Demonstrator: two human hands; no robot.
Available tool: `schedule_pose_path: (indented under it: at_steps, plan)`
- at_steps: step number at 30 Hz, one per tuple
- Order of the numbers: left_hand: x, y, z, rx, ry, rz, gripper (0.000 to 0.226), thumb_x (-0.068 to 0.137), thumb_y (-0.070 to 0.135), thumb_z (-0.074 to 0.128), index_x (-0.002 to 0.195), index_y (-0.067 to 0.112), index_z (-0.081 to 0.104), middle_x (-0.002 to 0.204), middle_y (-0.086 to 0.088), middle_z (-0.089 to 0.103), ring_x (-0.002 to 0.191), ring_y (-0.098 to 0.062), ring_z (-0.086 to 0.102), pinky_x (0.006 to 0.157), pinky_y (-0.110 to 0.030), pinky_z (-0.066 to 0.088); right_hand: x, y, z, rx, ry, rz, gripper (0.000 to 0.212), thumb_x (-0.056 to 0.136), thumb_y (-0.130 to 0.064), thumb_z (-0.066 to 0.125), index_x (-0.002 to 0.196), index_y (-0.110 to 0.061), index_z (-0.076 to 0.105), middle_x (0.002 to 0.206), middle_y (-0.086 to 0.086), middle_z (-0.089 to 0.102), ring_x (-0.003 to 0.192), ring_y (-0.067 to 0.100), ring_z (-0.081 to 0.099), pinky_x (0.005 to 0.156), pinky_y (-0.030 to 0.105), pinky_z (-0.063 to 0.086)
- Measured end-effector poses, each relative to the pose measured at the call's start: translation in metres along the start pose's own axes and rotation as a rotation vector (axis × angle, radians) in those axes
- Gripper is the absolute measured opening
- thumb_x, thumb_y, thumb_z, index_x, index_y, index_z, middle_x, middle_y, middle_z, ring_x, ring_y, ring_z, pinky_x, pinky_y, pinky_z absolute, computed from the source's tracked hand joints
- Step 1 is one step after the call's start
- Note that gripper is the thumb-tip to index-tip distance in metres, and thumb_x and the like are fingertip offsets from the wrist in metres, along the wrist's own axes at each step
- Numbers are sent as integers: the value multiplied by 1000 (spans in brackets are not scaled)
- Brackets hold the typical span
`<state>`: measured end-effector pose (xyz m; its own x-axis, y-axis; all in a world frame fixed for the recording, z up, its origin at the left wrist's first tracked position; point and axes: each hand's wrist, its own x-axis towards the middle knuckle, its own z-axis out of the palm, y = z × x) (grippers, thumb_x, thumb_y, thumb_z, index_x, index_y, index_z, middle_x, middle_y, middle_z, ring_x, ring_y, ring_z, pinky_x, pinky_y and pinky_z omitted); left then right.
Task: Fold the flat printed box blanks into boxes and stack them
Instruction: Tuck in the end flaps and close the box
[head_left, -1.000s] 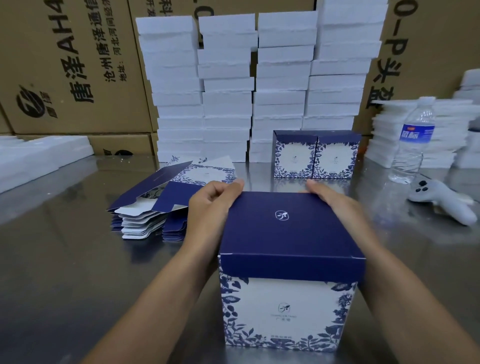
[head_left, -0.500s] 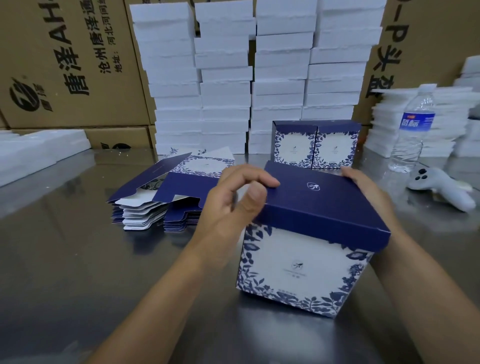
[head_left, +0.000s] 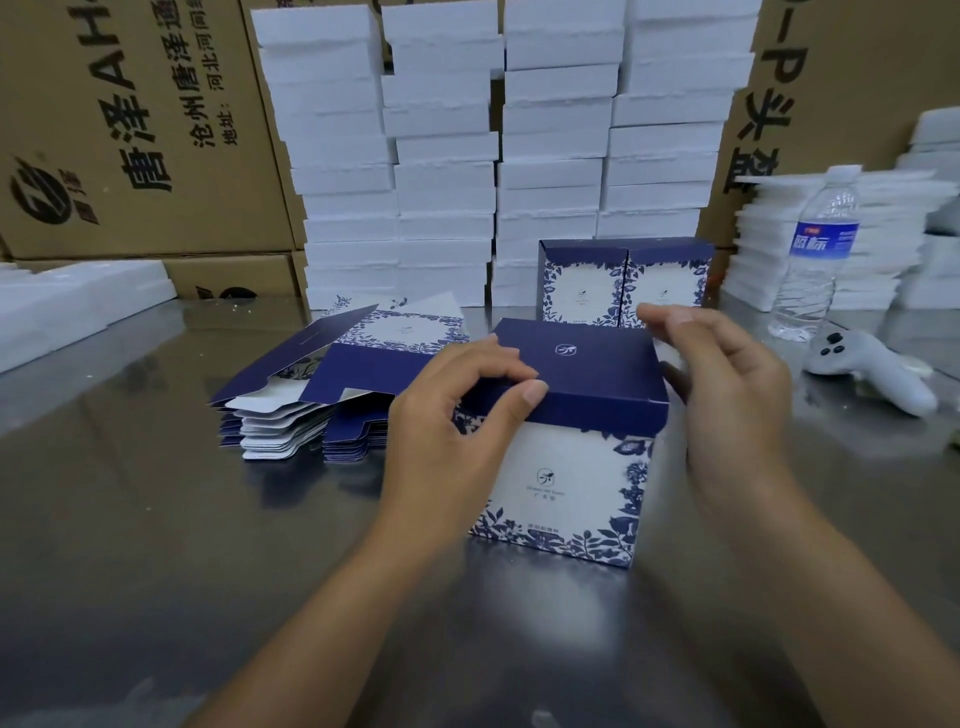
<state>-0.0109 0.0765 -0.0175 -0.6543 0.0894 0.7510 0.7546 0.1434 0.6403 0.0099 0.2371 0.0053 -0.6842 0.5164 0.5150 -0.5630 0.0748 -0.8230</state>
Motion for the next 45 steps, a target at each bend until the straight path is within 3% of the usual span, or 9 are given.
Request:
schedule_pose_path:
  at_steps: [2,6,12,16,22,26,31,37,45]
  plan:
    - [-1,-3,1,21,10,1,13,81,20,66,86,33,65,102,16,64,110,3,56,94,-13,39,-10,1,5,-90,-83,-132,12,84,-24,63,74,-29,67,75,-16,68,78,-4,60,75,14,46]
    - [1,-7,2,52,36,35,8,82,20,64,85,28,64,99,13,63,105,5,56,93,-13,39,-21,11,12,-332,-197,-337,7,74,-31,70,72,-36,65,80,-18,65,88,2,58,83,17,41]
    - [2,-8,4,60,65,30,8,82,19,63,82,26,62,95,10,62,101,2,56,90,-13,39,-24,23,14,-322,-171,-408,9,73,-27,73,80,-26,67,94,-13,63,98,5,57,88,19,42]
    - [1,-9,5,48,85,-8,6,83,18,65,83,24,64,97,9,62,105,1,55,92,-12,38,-25,24,18,-413,-151,-453,3,79,-22,69,79,-19,69,90,-12,63,97,3,57,87,16,40]
    - [1,-9,2,-16,78,-84,18,80,10,72,86,26,67,103,15,65,114,1,55,97,-18,41,-26,22,17,-435,-139,-399,10,79,-28,69,84,-20,71,100,-12,61,104,7,57,89,12,40]
    - [5,-10,-5,-110,69,-183,21,74,11,77,85,27,68,101,18,68,110,9,56,89,-27,50,-25,17,12,-370,-171,-331,13,75,-35,67,86,-28,68,103,-9,63,108,10,58,95,20,43]
    - [11,-12,-15,-190,-16,-190,19,82,6,68,85,24,69,96,19,69,110,4,59,91,-12,45,-21,12,7,-225,-176,-165,5,76,-31,66,74,-26,68,98,-12,68,107,3,60,93,34,48]
    - [13,-16,-14,-202,-11,-188,14,82,7,68,79,21,70,86,22,70,108,5,60,93,-13,44,-19,17,8,-255,-177,-157,13,84,-15,66,73,-21,65,96,-11,68,110,5,58,94,37,47]
    - [12,-22,-16,-279,-24,-193,20,85,6,64,86,25,70,95,24,70,111,2,59,91,-11,44,-22,24,7,-249,-92,-229,10,76,-45,58,80,-39,65,106,-22,62,112,1,56,93,37,49]
